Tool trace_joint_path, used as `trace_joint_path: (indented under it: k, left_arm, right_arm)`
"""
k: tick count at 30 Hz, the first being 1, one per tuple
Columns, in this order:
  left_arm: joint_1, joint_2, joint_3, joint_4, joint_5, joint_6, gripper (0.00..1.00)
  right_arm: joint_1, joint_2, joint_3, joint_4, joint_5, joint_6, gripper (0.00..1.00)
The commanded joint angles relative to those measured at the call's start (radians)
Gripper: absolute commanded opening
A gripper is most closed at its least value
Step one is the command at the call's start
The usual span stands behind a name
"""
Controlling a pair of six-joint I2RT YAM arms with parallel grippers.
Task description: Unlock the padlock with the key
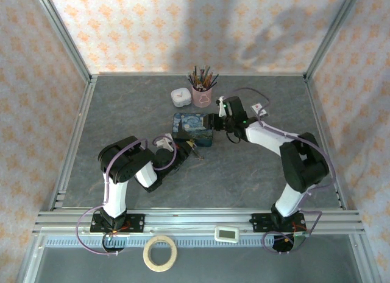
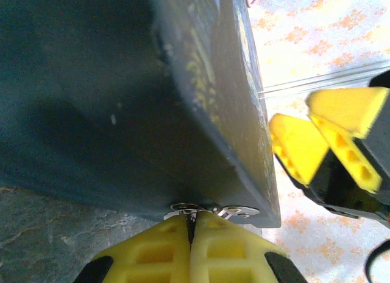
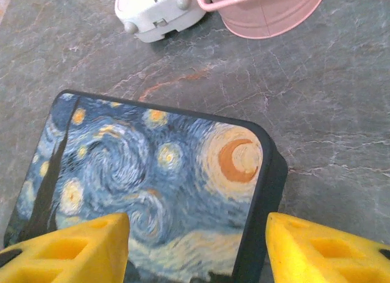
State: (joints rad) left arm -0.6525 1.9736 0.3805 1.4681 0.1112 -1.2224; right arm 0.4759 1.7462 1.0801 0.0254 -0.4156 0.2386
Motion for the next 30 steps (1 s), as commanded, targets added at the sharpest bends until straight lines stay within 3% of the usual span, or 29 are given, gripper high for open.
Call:
trace_joint_path:
  k: [1,15,30]
  left_arm:
    - [0.005,0.016,-0.013,0.054,-0.038,-0.018,0.00]
    - [0.005,0.018,-0.044,0.113,-0.153,-0.082,0.00]
    - [0.005,0.014,-0.072,0.159,-0.265,-0.142,0.00]
  right_arm:
    - [0.001,0.035,0.021,0.076,-0.016,0.082,0.59]
    - [0.003,0.010,-0.191,0.253,0.110,0.340,0.50]
    - [0.003,-0.017,-0.236,0.253,0.190,0.359,0.46]
